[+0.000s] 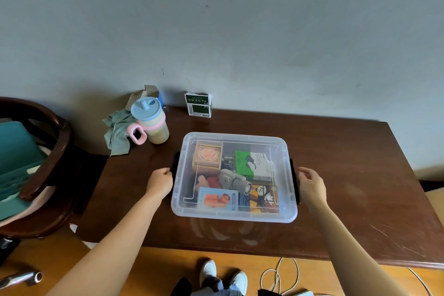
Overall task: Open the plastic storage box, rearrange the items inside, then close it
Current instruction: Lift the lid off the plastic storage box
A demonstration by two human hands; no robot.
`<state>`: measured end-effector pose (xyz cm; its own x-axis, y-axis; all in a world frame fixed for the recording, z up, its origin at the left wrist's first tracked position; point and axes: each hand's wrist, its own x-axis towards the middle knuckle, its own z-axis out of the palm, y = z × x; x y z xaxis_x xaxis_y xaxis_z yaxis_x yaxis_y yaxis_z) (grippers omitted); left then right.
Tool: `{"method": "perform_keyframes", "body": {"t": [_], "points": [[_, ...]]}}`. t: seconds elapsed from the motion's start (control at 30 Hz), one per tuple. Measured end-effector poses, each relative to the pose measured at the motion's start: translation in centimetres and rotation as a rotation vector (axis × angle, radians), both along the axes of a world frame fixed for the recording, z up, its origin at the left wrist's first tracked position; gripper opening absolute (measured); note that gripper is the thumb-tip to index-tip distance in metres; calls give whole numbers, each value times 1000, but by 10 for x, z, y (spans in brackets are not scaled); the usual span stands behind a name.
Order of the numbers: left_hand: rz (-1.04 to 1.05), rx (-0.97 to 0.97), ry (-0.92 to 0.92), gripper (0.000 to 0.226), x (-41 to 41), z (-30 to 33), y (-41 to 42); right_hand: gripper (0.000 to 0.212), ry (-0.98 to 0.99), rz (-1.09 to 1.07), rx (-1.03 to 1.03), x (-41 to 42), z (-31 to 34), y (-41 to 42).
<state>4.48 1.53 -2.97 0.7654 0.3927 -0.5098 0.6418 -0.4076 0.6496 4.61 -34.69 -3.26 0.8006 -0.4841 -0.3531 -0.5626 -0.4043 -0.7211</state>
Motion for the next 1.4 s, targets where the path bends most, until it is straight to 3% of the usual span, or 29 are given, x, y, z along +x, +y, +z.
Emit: {"method": "perform_keyframes", "body": {"t": [0.1,0.17,0.3,0.53,0.63,0.7,0.87,1.07,1.2,1.4], "points": [[-29,188,-138,35,-6,7,-5,26,-110,66,-70,-5,3,13],[-88,204,-187,30,-8,13,-12,28,-98,104,-62,-7,3,22],[-85,81,-142,24,-8,22,-25,27,-52,71,3,-6,6,30],[34,68,-157,33,-12,31,-36,17,-91,135,131,-8,28,38],[34,42,-205,18,-11,37,-36,27,-61,170,13,-6,33,49],[38,28,-226,22,-11,41,-35,37,-31,94,14,-5,34,50],[136,-280,-243,35,-15,49,-32,45,48,24,73,-8,32,44],[226,-533,-313,36,-10,62,-26,37,-147,-108,233,-15,51,38],[228,-663,-366,34,0,70,-31,22,-193,-104,527,-19,80,25],[150,-542,-458,38,28,83,-64,37,-558,-115,750,-32,111,13]]}}
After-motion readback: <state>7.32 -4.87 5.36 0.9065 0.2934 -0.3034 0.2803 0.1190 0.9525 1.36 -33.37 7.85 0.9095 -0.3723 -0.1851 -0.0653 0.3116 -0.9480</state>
